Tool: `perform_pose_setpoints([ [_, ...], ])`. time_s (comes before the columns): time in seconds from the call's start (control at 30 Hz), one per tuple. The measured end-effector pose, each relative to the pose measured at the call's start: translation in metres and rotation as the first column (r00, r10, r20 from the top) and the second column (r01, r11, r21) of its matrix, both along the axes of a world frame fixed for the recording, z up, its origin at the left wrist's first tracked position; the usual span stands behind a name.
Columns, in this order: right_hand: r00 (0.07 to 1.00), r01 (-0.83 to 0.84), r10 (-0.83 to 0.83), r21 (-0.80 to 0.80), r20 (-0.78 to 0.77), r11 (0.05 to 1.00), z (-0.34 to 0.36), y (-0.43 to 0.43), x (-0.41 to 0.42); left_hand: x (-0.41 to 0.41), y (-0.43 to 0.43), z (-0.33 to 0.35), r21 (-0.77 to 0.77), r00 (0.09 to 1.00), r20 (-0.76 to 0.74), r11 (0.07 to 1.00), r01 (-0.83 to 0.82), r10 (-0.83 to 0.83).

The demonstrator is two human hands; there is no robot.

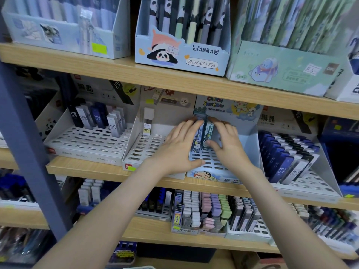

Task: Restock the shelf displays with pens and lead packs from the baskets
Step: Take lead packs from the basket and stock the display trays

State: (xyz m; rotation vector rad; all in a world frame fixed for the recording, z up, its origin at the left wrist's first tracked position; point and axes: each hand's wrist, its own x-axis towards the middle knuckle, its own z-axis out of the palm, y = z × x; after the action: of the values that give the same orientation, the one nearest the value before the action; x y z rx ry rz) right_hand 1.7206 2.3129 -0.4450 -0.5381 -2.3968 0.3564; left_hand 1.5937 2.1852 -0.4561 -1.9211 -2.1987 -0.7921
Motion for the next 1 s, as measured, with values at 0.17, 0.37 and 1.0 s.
perform_pose_setpoints([
  [0.17, 0.998, 0.026, -0.018, 0.124, -0.059, 0.992, 0.001, 0.003, -0.002, 0.001, 0.000, 0.000, 0.011, 1.000, 0.001, 1.000, 0.005, -0.005],
  [0.37, 0.995, 0.054, -0.051, 0.039, -0.084, 0.998, 0.004, 0.004, -0.006, 0.000, -0.001, 0.001, -0.001, 1.000, -0.004, 1.000, -0.004, 0.004],
  [1.0, 0.990, 0.077, -0.065, 0.090, -0.127, 0.993, 0.002, 0.002, -0.008, 0.001, 0.014, 0.013, 0.389, 0.981, -0.136, 0.918, -0.075, 0.138],
])
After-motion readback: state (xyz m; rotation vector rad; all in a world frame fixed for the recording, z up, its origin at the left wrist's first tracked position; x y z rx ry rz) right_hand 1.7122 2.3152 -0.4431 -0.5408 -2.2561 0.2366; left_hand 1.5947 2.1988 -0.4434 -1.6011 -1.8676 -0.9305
